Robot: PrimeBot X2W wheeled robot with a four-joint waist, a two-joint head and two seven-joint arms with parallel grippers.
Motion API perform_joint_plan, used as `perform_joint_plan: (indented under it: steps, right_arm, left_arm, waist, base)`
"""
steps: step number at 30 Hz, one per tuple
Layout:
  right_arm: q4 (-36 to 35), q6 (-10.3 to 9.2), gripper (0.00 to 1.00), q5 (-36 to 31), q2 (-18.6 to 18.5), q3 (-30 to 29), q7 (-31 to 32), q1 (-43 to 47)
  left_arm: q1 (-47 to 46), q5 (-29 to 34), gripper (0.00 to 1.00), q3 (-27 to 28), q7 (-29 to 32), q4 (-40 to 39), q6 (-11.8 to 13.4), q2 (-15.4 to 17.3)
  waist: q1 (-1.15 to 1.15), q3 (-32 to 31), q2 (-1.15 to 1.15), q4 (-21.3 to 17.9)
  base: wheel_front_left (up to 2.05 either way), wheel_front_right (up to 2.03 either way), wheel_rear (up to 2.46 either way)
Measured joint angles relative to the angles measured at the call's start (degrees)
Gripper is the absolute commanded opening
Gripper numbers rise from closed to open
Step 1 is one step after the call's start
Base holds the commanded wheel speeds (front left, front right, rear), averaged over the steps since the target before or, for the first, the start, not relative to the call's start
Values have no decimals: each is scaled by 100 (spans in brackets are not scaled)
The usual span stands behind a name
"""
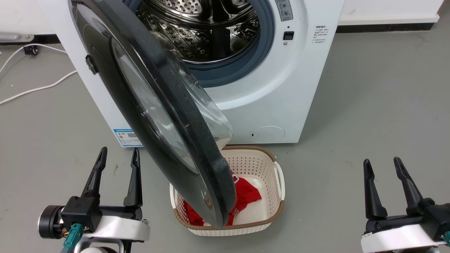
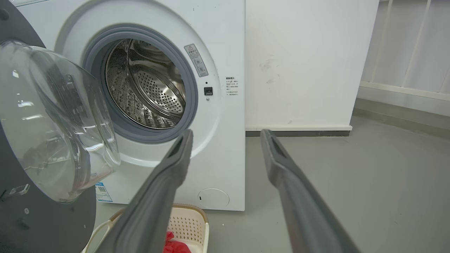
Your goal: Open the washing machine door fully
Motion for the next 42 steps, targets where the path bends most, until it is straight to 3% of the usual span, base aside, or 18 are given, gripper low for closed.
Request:
perform_joint_plan:
  steps: [10, 11, 22, 33, 38, 42]
  right_arm:
    - [77, 0, 100, 34, 0, 4, -18, -109]
    - [75, 0, 100, 37, 0, 1, -18, -109]
    - [64, 0, 100, 108, 0, -9, -19, -118]
    - [112, 0, 100, 160, 1, -10, -22, -122]
    - [158, 0, 100, 169, 1, -13, -22, -122]
    - [201, 0, 100, 176, 2, -9, -22, -122]
  left_arm:
    - [0, -25, 99, -19, 0, 4, -10, 0]
    - [0, -71, 0, -32, 0, -10, -11, 0]
    - [-21, -204, 0, -4, 0, -285, -33, -1]
    - [-572, -283, 0, 22, -1, -2092, 160, 0]
    - [-845, -236, 0, -308, -2, -2947, 155, 2]
    - [-943, -231, 0, -949, -3, -3183, 71, 1]
  waist:
    - [0, 3, 0, -10]
    - [0, 7, 0, -11]
    - [0, 51, 0, -8]
    - [0, -5, 0, 51]
    - [0, -31, 0, 21]
    - [0, -69, 0, -11]
  base:
    - [0, 0, 0]
    - [0, 0, 0]
    - [0, 0, 0]
    - [0, 0, 0]
    - [0, 0, 0]
    - [0, 0, 0]
